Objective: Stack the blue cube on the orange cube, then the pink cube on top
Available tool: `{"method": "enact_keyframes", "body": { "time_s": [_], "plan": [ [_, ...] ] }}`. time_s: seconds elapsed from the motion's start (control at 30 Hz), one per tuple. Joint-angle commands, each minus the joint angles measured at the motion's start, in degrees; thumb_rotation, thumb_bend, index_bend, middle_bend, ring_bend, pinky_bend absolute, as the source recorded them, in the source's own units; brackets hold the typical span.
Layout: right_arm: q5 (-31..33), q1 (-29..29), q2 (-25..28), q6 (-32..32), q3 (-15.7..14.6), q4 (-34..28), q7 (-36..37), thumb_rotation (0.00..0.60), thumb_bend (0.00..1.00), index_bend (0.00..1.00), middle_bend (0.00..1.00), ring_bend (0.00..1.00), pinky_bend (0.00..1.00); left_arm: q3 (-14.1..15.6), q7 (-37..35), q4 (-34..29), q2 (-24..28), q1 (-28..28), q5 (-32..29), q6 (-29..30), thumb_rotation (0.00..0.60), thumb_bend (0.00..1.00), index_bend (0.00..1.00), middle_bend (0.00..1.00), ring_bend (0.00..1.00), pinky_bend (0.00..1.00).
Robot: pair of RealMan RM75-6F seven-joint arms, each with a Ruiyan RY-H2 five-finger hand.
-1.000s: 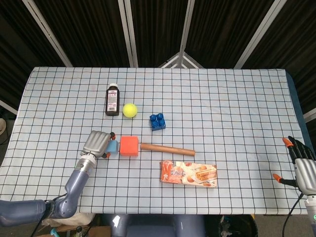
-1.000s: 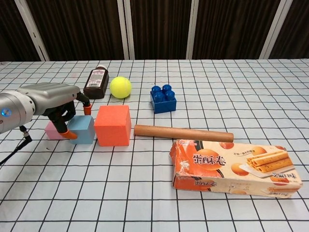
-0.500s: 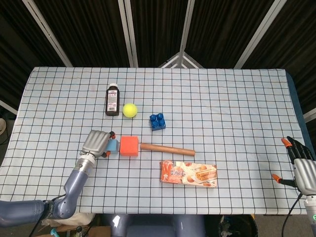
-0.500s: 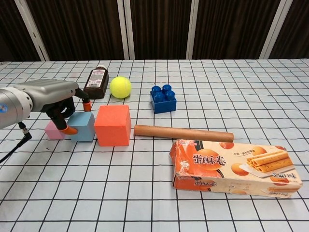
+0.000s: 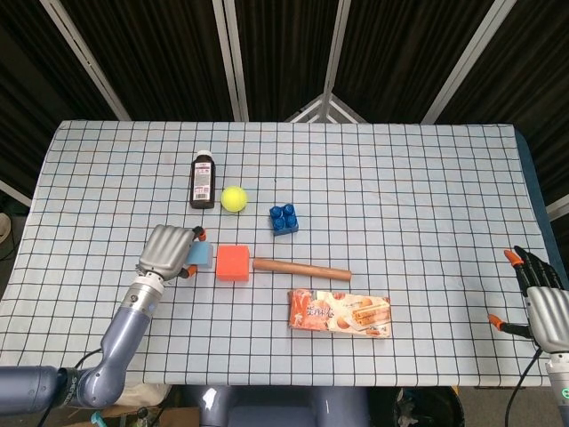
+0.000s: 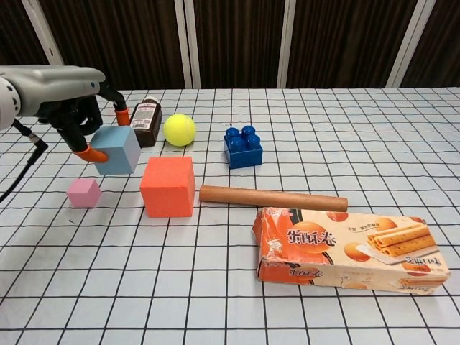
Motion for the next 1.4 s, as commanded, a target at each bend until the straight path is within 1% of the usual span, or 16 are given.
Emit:
{"method": "enact_keyframes", "body": {
  "time_s": [0.03, 0.33, 0.47, 0.63, 0.97, 1.4],
  "plan": [
    [0.11, -0.03, 0.00, -0.01, 0.02, 0.02, 0.03, 0.600, 0.13, 0.00, 0.01, 0.03, 0.10, -1.23, 3.29, -1.25, -0.50, -2.67, -3.52, 1.53, 0.600, 0.29, 0.40, 0.84, 0.80, 0.85],
    [0.42, -0.21, 0.10, 0.18, 0.22, 0.63, 1.26, 0.600, 0.13, 0.00, 0.01, 0.03, 0.10, -2.70, 7.56, 1.23, -5.92, -7.48, -9.50, 4.14, 0.600, 0.29, 0.40, 0.84, 0.80, 0.86],
    [0.31, -0.26, 0.21, 0.19, 0.21, 0.95, 2.13, 0.600, 0.13, 0.00, 0.01, 0.03, 0.10, -2.83, 8.51, 2.40, -8.33, -8.87, -10.78, 5.31, 0.600, 0.29, 0.41, 0.84, 0.81, 0.86],
    [0.24, -0.34, 0.34, 0.22, 0.23, 1.31, 3.19, 0.600, 0.13, 0.00, 0.01, 0.03, 0.10, -3.13, 9.18, 2.89, -10.61, -10.21, -10.84, 6.97, 0.600, 0.29, 0.41, 0.84, 0.81, 0.86],
    [-0.16, -0.37, 0.41, 0.38, 0.17, 1.78, 4.15, 0.600, 0.13, 0.00, 0.01, 0.03, 0.10, -3.22, 10.37, 3.48, -12.36, -11.46, -12.10, 8.90, 0.600, 0.29, 0.41, 0.84, 0.81, 0.86],
    [0.26, -0.30, 0.39, 0.01, 0.24, 1.64, 3.82, 0.600, 0.13, 0.00, 0.01, 0.03, 0.10, -2.62, 9.95, 4.46, -12.68, -11.71, -12.16, 8.84, 0.600, 0.29, 0.42, 0.84, 0.81, 0.86]
  ]
}}
